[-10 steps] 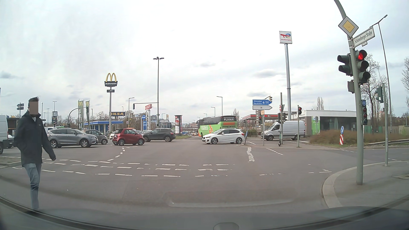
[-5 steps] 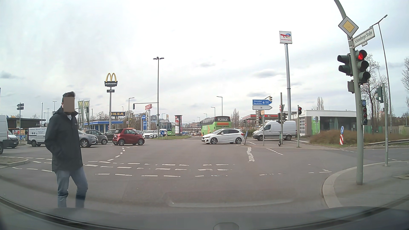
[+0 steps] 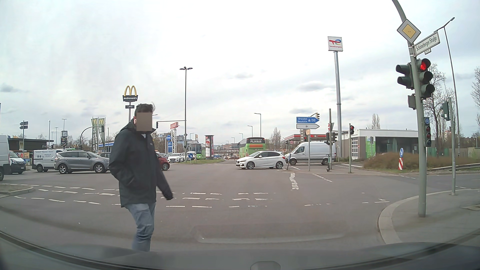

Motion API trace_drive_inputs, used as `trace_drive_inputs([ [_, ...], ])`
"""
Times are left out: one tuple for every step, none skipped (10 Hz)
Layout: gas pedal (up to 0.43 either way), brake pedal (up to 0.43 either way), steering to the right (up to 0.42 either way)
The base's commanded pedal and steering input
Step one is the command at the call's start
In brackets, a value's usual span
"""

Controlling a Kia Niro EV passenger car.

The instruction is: Follow the waypoints while adhering to traffic rules and regulations

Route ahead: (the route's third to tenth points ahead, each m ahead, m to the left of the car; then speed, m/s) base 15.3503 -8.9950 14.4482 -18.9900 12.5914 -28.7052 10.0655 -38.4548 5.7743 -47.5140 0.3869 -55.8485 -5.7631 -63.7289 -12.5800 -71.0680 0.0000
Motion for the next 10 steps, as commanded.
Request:
trace_drive_inputs([
  [0.0,0.409,-0.017],
  [0.0,0.409,-0.017],
  [0.0,0.409,-0.016],
  [0.0,0.409,-0.017],
  [0.0,0.409,-0.017],
  [0.0,0.409,-0.017],
  [0.0,0.409,-0.017],
  [0.0,0.409,-0.017],
  [0.0,0.409,-0.017],
  [0.0,0.409,-0.016],
])
